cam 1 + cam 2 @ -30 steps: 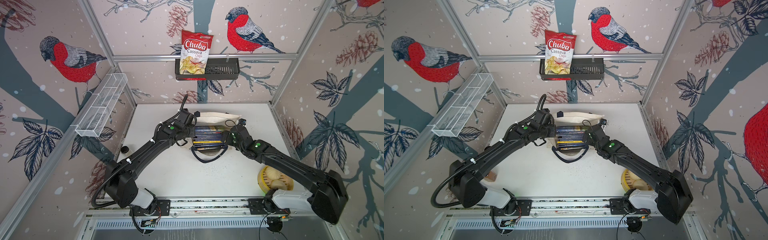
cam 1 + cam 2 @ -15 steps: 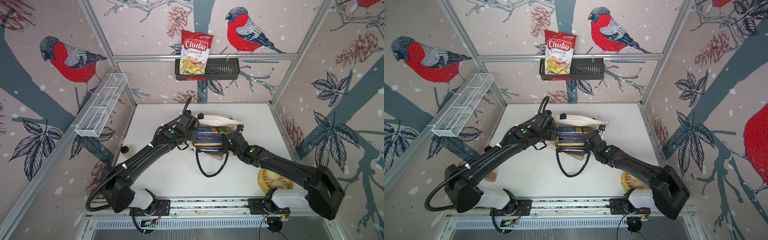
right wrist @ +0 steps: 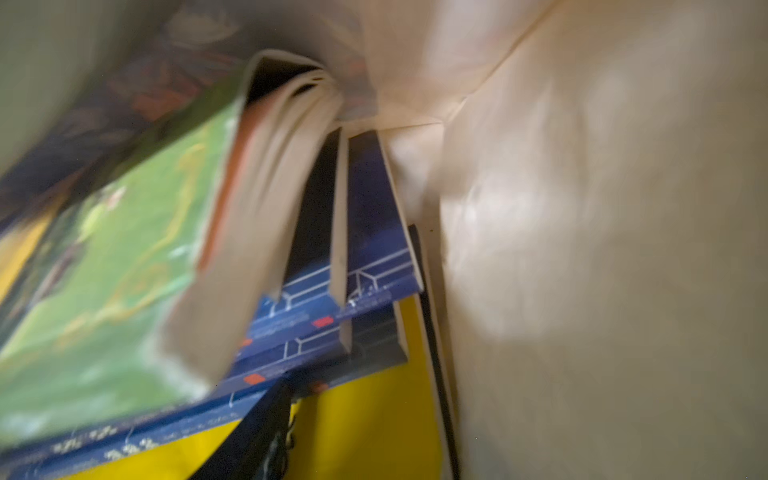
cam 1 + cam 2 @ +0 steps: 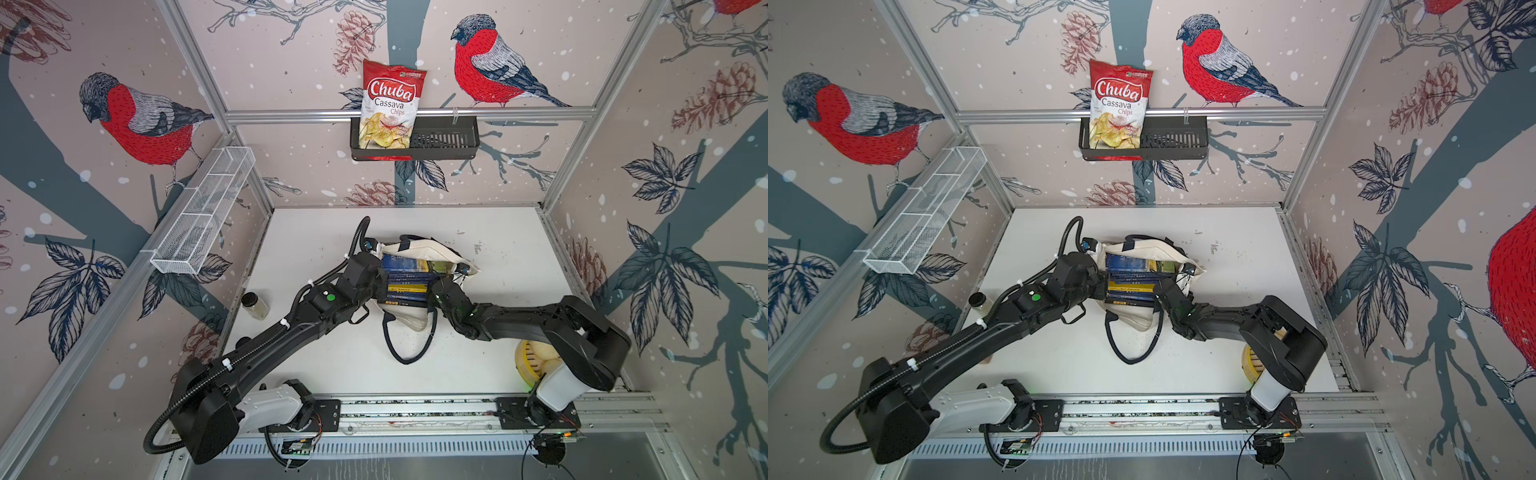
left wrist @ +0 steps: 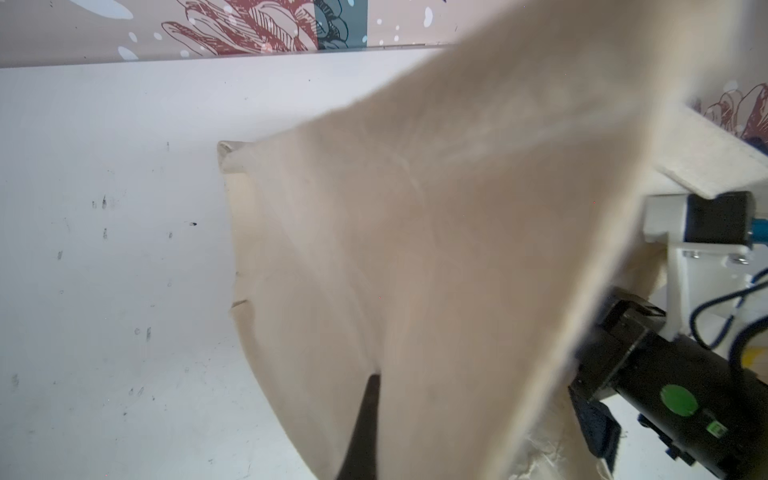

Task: Take out the books from the canvas bag
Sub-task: Adjust the canvas bag at the center of the board, then pick up the book from the canvas bag.

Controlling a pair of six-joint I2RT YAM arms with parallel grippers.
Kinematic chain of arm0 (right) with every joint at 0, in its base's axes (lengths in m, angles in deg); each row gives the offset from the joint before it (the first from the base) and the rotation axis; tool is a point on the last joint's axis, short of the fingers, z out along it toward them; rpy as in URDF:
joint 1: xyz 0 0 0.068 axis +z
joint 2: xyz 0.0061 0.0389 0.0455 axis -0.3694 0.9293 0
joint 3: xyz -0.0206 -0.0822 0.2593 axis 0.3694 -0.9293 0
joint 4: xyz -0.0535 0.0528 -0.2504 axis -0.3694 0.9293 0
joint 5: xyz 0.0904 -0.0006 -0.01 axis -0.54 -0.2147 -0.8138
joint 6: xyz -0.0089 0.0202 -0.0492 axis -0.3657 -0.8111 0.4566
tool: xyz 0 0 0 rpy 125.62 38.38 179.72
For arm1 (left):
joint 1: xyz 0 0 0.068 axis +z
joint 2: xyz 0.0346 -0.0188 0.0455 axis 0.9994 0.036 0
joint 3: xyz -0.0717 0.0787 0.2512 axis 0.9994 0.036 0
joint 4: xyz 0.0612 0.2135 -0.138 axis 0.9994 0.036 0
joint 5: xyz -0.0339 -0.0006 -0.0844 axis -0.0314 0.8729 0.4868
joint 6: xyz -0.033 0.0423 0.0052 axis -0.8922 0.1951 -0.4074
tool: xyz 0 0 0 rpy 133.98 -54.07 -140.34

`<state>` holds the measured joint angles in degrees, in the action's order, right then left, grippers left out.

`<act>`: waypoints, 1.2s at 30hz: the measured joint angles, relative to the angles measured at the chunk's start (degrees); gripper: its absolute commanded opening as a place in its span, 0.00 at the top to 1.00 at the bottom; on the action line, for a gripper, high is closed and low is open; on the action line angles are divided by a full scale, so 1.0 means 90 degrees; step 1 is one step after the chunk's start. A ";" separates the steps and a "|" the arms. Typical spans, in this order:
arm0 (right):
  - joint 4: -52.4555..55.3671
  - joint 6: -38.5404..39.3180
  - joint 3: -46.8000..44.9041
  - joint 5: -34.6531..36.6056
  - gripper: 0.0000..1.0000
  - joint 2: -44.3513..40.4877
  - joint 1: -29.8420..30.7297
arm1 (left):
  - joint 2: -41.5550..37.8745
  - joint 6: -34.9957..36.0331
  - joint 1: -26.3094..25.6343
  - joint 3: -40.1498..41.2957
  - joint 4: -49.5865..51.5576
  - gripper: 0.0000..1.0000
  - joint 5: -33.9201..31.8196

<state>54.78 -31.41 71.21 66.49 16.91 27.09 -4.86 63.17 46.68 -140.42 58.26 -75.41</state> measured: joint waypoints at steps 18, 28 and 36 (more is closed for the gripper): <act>0.1358 0.0100 0.0549 -0.0104 0.00 -0.0590 -0.0486 | -0.0148 -0.0189 -0.0012 0.0976 -0.1438 1.00 -0.0083; 0.2735 -0.0073 -0.0228 0.0206 0.00 -0.3517 0.0049 | -0.0372 -0.0270 -0.0185 0.1292 -0.1666 1.00 -0.0146; 0.2623 -0.0262 -0.0036 -0.0226 0.07 -0.3954 0.1168 | -0.0568 -0.0015 -0.0571 0.1630 -0.1940 1.00 -0.0423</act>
<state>78.38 -33.77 70.88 64.45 -18.67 37.61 -9.97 63.04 41.55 -125.75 40.80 -79.21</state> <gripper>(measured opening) 0.953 0.053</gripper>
